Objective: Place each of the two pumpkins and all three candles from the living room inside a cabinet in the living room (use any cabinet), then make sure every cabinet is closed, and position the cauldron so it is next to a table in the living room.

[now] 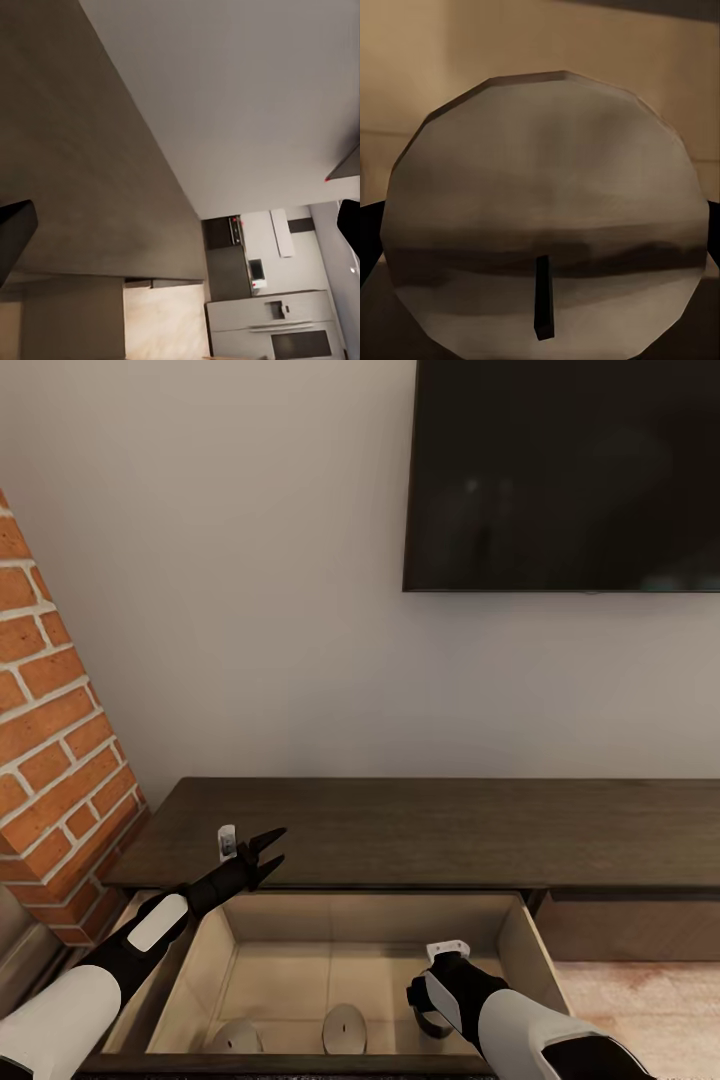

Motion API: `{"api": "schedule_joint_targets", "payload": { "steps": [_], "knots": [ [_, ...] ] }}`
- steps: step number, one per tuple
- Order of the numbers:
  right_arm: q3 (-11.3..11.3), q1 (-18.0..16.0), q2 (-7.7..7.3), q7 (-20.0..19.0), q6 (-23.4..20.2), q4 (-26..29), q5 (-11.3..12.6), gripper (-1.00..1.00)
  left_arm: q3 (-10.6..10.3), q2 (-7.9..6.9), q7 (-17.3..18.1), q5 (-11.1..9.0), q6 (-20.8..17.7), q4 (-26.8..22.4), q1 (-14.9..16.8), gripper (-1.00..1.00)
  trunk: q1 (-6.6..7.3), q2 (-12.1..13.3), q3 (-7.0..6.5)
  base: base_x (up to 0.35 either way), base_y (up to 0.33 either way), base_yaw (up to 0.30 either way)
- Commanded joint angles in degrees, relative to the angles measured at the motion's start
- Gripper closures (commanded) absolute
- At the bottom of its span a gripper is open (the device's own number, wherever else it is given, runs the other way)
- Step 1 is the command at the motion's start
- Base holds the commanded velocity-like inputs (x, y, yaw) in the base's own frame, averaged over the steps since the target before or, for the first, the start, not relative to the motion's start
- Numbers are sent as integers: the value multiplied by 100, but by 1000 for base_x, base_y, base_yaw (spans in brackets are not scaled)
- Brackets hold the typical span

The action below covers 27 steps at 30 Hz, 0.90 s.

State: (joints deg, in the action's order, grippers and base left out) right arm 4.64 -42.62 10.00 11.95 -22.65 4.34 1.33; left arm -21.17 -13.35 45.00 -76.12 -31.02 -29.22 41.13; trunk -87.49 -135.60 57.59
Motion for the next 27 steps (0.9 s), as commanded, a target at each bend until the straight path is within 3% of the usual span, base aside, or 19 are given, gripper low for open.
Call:
{"api": "schedule_joint_targets", "payload": {
  "steps": [1, 14, 23, 27],
  "knots": [
    [5, -1, 0, 0, 7, 2, -1, 100, 0, 1, 0, -2, -1, -2, 0, -100, -22, -42, 18, 0, 0, 0],
    [22, -315, -22, -9, -150, 1, -27, 100, 16, 34, 12, -17, -1, -13, -96, -100, -66, -121, 70, 0, 0, 0],
    [11, -334, -23, -9, -179, 1, 15, 100, 25, 34, 14, -17, -1, -13, -101, -100, -66, -121, 150, 0, 0, 0],
    [-5, -335, -24, -11, -556, 14, 6, 100, 25, 34, 17, -16, -1, -13, -103, -100, -66, -121, 187, 0, 0, 0]
  ]
}}
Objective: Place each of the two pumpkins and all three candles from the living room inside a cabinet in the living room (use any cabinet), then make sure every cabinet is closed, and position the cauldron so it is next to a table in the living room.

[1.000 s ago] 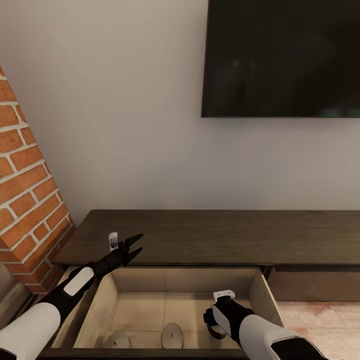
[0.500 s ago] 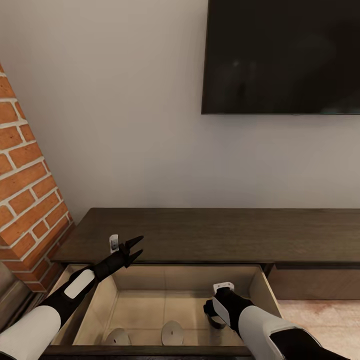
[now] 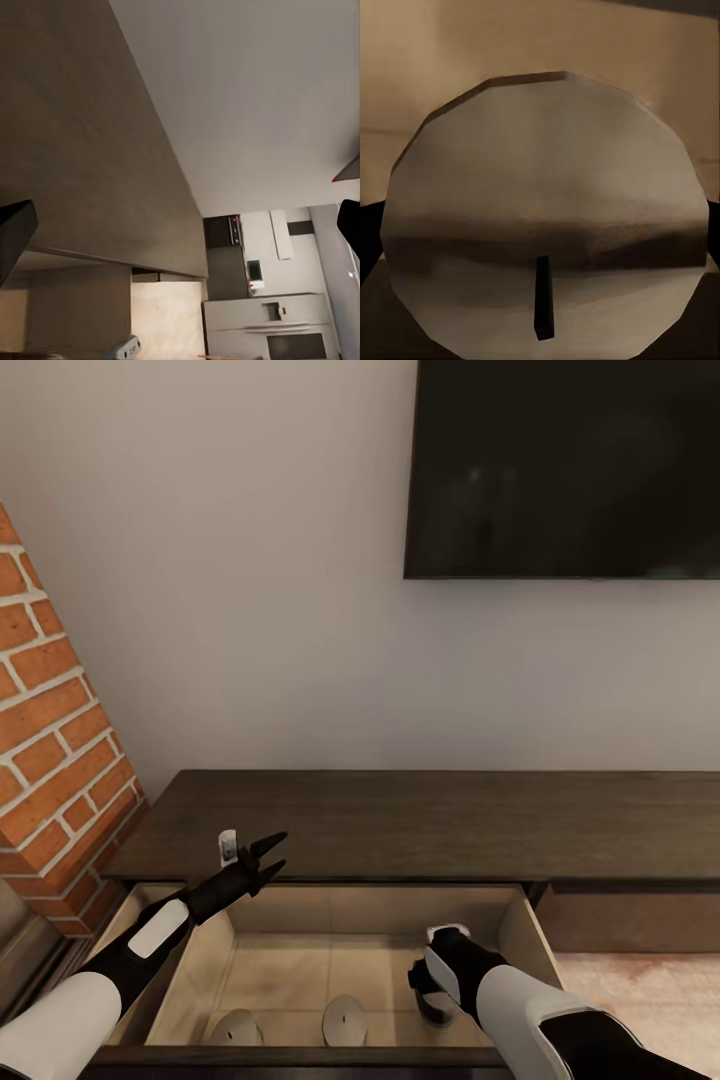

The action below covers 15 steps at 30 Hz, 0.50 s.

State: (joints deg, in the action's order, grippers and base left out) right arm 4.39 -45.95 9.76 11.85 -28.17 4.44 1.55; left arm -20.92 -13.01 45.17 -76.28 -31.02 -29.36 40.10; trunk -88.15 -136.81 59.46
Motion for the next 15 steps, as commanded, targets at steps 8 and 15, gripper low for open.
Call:
{"api": "schedule_joint_targets", "payload": {
  "steps": [8, 15],
  "knots": [
    [10, -1, 0, 9, -350, 25, -17, 100, 0, 0, 0, -1, 0, 0, 0, -100, 0, 0, 74, 0, 0, 0],
    [9, -1, 10, 6, -387, 10, 18, 100, 0, 0, 0, -1, 0, 0, -2, -100, 0, 0, 139, 0, 0, 0]
  ]
}}
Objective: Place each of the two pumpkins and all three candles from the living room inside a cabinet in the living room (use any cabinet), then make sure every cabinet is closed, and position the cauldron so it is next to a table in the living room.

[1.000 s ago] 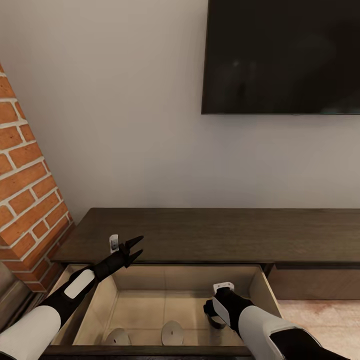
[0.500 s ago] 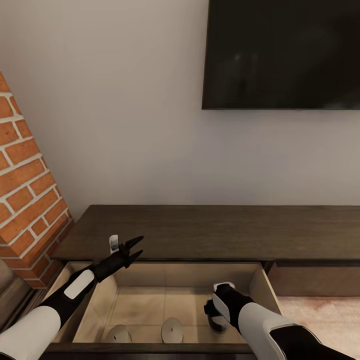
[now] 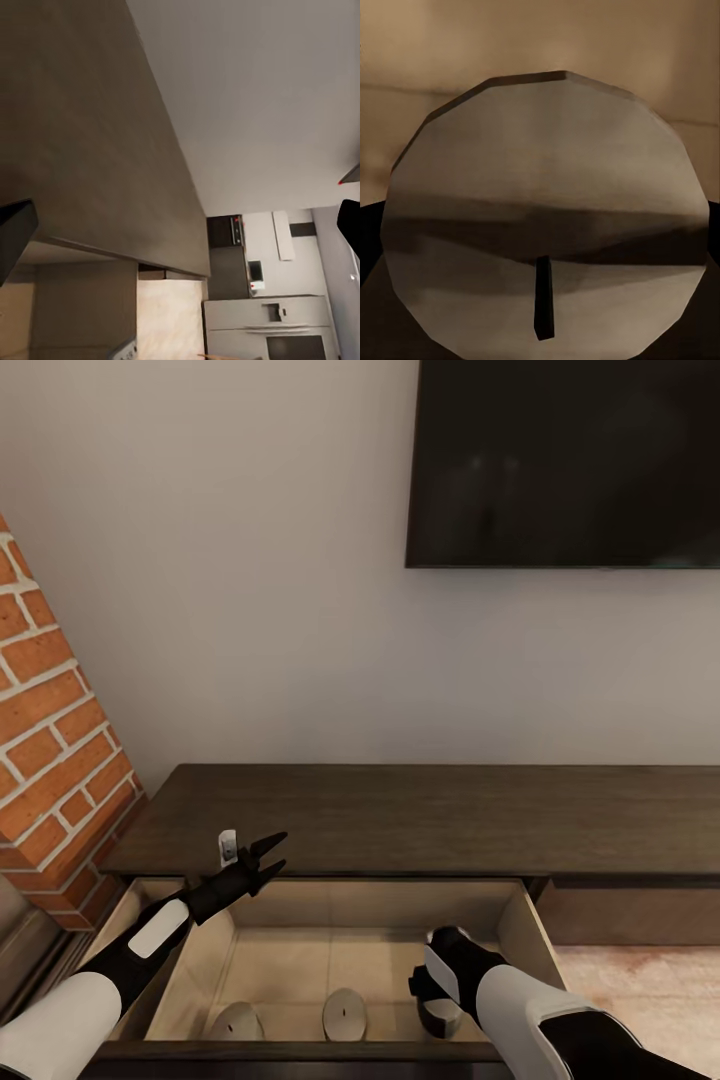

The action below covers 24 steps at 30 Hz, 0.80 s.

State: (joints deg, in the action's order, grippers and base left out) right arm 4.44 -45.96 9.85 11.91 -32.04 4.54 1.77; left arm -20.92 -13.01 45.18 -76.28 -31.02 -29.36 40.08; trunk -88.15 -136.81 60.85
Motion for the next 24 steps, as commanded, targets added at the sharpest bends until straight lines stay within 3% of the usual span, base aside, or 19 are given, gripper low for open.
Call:
{"api": "schedule_joint_targets", "payload": {
  "steps": [1, 7, 13, 24],
  "knots": [
    [4, 0, 3, 0, 2, -2, -1, 100, 0, 0, 0, -1, 0, 0, 2, -100, 0, 0, 10, 0, 0, 0],
    [-4, 0, -4, -4, 138, -5, -14, 100, 0, 0, 0, -1, 0, 0, 1, -100, 0, 0, 65, 0, 0, 0],
    [-5, 0, -15, -5, 615, -42, -3, 100, 0, -2, 0, -1, 0, 0, 0, -100, 0, 0, 121, 0, 0, 0],
    [-2, 58, -2, -5, 874, -66, 16, 100, 0, -2, 0, -1, 0, 0, 1, -100, 0, 0, 224, 0, 0, 0]
  ]
}}
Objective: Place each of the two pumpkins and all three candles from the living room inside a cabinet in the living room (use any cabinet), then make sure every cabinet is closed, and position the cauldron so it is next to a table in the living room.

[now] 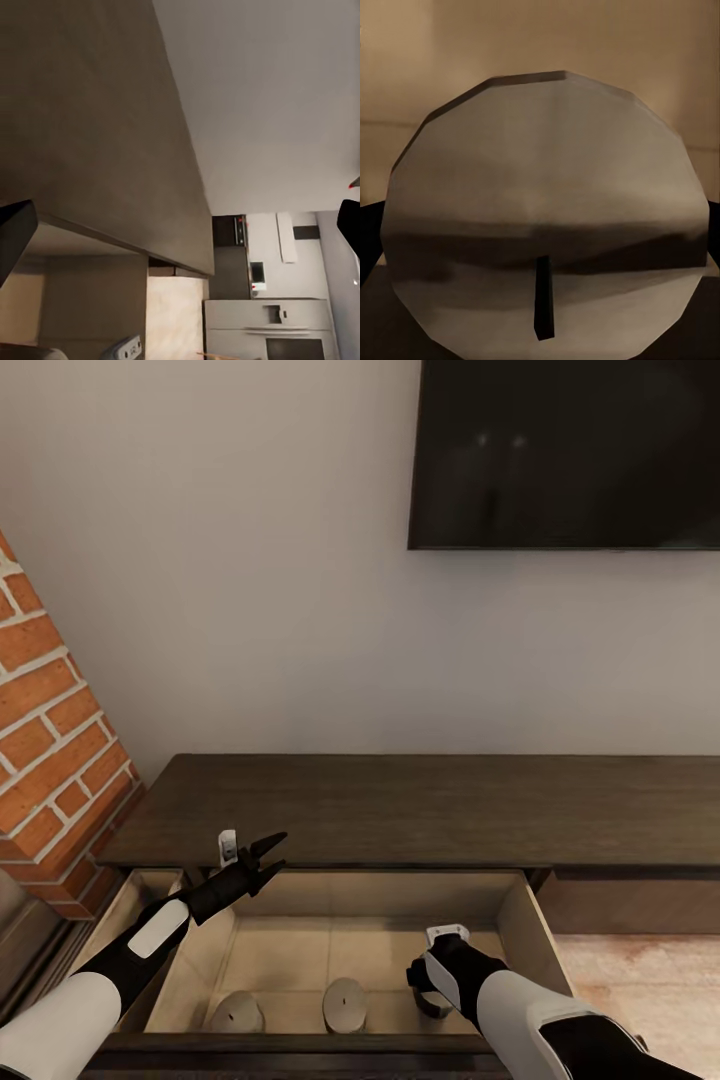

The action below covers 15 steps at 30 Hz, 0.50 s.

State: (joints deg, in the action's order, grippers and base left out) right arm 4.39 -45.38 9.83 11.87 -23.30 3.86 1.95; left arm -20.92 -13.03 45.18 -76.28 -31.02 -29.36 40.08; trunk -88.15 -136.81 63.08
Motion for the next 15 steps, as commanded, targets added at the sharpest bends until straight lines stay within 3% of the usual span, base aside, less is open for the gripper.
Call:
{"api": "schedule_joint_targets", "payload": {
  "steps": [1, 15],
  "knots": [
    [5, 1, 1, 0, 4, 0, -2, 100, 0, 1, 0, -1, 0, 0, 0, -100, 0, 0, 10, 0, 0, 0],
    [9, 3, 9, 9, -56, 0, 0, 100, 0, -2, 0, -1, 0, 0, 0, -100, 0, 0, 140, 0, 0, 0]
  ]
}}
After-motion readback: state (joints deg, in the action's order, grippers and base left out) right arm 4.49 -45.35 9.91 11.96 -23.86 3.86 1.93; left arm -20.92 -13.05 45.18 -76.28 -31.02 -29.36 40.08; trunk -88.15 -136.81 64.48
